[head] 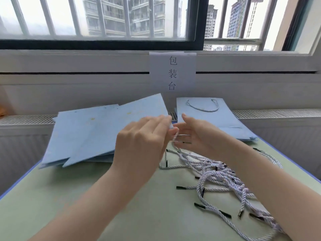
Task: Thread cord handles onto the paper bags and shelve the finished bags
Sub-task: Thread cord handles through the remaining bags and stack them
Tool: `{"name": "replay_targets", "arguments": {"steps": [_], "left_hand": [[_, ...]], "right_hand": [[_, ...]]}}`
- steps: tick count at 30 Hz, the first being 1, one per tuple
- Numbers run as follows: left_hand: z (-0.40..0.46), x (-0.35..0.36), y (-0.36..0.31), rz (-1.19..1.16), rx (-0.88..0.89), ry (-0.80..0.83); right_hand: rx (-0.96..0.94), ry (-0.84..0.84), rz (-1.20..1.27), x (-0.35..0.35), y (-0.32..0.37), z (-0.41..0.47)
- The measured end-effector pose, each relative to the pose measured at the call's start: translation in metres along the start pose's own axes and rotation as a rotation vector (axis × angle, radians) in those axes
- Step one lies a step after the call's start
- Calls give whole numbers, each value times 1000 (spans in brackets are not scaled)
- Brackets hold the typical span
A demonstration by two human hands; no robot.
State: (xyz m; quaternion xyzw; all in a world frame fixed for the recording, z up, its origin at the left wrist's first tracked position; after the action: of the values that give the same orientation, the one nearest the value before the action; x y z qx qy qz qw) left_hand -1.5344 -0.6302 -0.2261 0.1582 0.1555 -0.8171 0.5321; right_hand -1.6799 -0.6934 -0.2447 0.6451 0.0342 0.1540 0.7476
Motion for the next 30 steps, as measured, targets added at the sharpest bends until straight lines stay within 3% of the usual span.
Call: {"name": "replay_targets", "arguments": {"steps": [2,4,7,12,15,18,21,23,25,28,30], "left_hand": [[-12,8,-16,-36,105,103],[-23,15,-27,-126,200,245],[-26,21,-24,-201,147,339],[1,28,56,-115,-493,303],[5,30,90,-574,-978,376],[5,32,90,-1054,-1322,400],[4,32,84,-1168,-1405,411],[1,33,80,-1204,-1408,414],[-3,37,69,-1217,-1381,467],[-11,44,52,-1194,-1358,524],[-13,44,44,-1111,-1329,619]], "right_hand": [[43,-28,117,2,-1,-2],[30,-64,63,-1,-3,-4],[-4,-174,-93,-12,0,-3],[24,-314,-362,-53,40,-5],[2,-273,-545,-68,50,-9],[-13,-125,-481,-75,50,-14],[74,93,-338,-76,49,-21],[99,128,-378,-78,50,-22],[6,21,-624,-85,52,-16],[-308,-225,-873,-88,57,-4],[-443,-235,-967,-80,52,1]]}}
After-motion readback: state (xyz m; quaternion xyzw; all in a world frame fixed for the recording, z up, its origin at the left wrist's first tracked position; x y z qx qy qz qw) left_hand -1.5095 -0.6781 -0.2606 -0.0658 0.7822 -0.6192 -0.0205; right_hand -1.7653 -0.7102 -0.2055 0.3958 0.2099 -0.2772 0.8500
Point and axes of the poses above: each hand's wrist, its own z-axis towards the middle knuckle, its own x-axis out of the palm, y = z × x, the point moved 3 cm from there along z, towards the middle knuckle, and after that the axes turned 15 degrees about -x, right-handed, at the moved point
